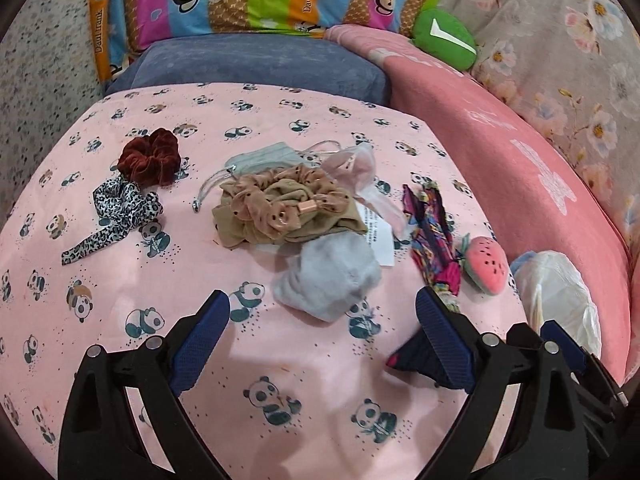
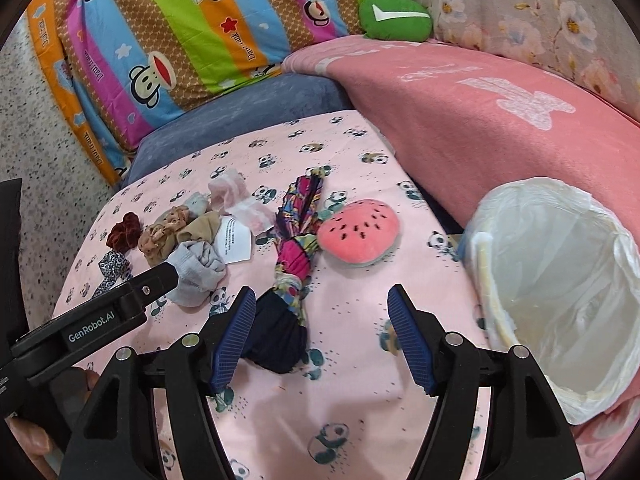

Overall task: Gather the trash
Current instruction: 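Move both open tools back toward the items on the bed, then grasp the light blue cloth with the left tool while the right tool grasps the folded umbrella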

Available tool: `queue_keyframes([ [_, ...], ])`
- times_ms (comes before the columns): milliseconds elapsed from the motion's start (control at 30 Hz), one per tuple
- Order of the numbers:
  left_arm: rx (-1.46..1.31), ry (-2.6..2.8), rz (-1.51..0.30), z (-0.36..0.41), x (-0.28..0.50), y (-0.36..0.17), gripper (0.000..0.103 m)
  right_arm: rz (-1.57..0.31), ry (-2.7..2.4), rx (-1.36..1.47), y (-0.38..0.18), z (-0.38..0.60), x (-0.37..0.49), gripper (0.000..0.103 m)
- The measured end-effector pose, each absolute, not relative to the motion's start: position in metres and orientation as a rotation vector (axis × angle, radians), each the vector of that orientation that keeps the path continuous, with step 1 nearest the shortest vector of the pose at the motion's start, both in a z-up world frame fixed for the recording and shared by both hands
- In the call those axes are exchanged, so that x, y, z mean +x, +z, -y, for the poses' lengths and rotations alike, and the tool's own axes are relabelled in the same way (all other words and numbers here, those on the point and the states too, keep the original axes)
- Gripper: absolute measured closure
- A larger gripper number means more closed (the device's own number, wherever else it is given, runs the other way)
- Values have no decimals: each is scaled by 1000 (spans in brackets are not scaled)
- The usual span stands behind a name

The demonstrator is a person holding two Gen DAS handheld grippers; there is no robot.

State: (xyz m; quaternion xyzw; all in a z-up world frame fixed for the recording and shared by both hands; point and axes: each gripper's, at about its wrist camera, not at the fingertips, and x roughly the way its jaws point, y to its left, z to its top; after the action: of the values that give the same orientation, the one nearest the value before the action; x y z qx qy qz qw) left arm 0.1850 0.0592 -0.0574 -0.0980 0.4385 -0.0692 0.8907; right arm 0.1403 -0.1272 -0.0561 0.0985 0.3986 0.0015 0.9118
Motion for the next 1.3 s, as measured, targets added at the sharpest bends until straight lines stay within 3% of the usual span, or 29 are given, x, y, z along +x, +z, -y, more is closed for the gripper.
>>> queue_keyframes([
  [200, -232, -161, -930, -64, 202, -66, 16, -850, 14, 190, -69, 114, 161, 37],
  [300, -237, -180, -946, -61, 211, -72, 23, -865, 19, 192, -76, 110, 171, 37],
  [433, -254, -218, -978, -59, 219, -82, 40, -888, 30, 196, -86, 107, 180, 37],
  [467, -259, -225, -981, -59, 219, -84, 49, -896, 33, 198, -88, 106, 182, 38],
  [567, -253, -238, -975, -57, 218, -84, 57, -915, 48, 208, -95, 104, 186, 45],
  [667, -237, -247, -969, -55, 215, -82, 63, -947, 75, 224, -104, 102, 190, 71],
  [733, -235, -254, -969, -55, 212, -81, 65, -948, 79, 232, -107, 102, 188, 82],
  [800, -234, -260, -966, -54, 209, -79, 67, -950, 90, 232, -105, 101, 186, 85],
  [1300, -190, -323, -855, -27, 168, -17, 69, -730, 65, 233, -20, 131, 141, 86],
])
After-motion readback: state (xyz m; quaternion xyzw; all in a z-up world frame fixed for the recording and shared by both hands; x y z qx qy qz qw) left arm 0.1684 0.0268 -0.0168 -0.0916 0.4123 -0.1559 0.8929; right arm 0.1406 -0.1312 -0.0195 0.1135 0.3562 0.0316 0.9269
